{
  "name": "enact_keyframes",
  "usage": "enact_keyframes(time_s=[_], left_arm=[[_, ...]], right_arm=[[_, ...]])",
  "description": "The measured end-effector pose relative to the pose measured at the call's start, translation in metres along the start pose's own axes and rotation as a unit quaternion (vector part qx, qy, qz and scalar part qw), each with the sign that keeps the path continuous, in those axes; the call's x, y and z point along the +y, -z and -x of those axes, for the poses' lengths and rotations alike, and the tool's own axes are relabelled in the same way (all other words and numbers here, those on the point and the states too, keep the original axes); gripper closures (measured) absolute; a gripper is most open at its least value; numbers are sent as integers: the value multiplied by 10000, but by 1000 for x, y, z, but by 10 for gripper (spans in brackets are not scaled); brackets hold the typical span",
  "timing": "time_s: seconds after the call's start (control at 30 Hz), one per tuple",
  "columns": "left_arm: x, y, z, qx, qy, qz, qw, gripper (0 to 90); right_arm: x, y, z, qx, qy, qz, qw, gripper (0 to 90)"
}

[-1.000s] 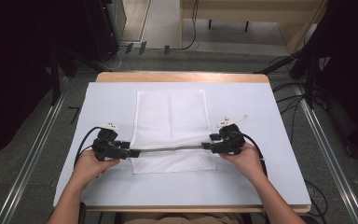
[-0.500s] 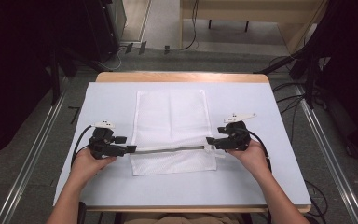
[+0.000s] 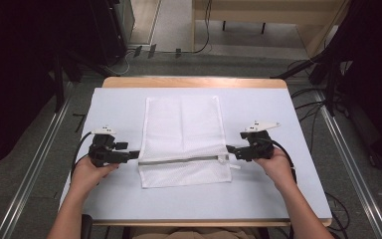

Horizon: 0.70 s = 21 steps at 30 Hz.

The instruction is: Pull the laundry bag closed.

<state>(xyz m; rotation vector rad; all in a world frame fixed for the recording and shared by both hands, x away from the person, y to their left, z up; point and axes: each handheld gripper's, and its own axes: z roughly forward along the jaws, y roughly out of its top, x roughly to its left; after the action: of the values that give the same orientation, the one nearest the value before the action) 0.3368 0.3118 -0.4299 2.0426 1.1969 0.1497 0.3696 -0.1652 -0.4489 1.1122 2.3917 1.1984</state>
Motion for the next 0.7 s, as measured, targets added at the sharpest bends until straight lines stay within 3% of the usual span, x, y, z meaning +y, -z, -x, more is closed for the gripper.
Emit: enact_keyframes(time_s=[0.7], left_arm=[[-3, 3, -13, 353, 124, -67, 9993, 305]], right_arm=[[-9, 11, 28, -258, -443, 42, 9987, 226]])
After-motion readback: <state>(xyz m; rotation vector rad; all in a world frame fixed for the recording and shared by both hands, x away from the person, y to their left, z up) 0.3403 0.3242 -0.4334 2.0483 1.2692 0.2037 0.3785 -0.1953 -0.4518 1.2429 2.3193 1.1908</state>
